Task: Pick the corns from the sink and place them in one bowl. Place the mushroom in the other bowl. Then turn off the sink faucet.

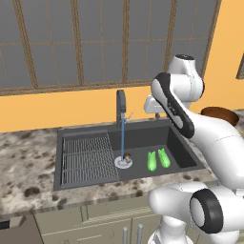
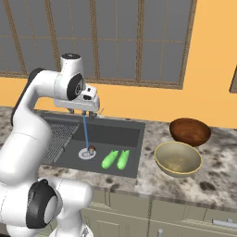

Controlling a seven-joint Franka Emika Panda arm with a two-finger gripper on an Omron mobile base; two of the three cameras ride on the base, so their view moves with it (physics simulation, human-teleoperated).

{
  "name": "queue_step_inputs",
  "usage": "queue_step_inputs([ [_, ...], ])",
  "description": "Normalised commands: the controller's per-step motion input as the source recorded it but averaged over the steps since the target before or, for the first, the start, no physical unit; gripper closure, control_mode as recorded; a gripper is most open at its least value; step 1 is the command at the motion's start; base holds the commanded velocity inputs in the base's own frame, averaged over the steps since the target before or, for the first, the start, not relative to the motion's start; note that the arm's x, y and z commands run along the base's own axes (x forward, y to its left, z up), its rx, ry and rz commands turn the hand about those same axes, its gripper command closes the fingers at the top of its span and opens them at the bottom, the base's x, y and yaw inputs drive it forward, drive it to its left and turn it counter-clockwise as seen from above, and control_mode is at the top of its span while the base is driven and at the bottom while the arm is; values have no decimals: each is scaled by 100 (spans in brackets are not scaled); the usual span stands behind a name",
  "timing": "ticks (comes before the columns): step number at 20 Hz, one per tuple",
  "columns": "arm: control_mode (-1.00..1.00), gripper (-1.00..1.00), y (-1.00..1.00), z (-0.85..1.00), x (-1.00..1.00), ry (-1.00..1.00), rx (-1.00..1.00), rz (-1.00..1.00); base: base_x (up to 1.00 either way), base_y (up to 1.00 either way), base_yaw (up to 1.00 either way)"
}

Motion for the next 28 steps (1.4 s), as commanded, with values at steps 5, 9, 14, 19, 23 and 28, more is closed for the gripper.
queue_step_inputs([
  [5, -100, -100, 0, -3, 0, -7, 0, 0, 0, 0, 0],
  [9, -100, -100, 5, -26, 0, -9, 0, 2, 0, 0, 0],
  [14, -100, -100, 0, -41, 0, -10, 4, 4, 0, 0, 0],
  [19, -100, -100, 2, -37, 1, -7, 8, 5, 0, 0, 0],
  [23, -100, -100, 5, -32, 13, -3, 8, 4, 0, 0, 0],
  [28, -100, -100, 10, -32, 27, 0, 6, 0, 0, 0, 0],
])
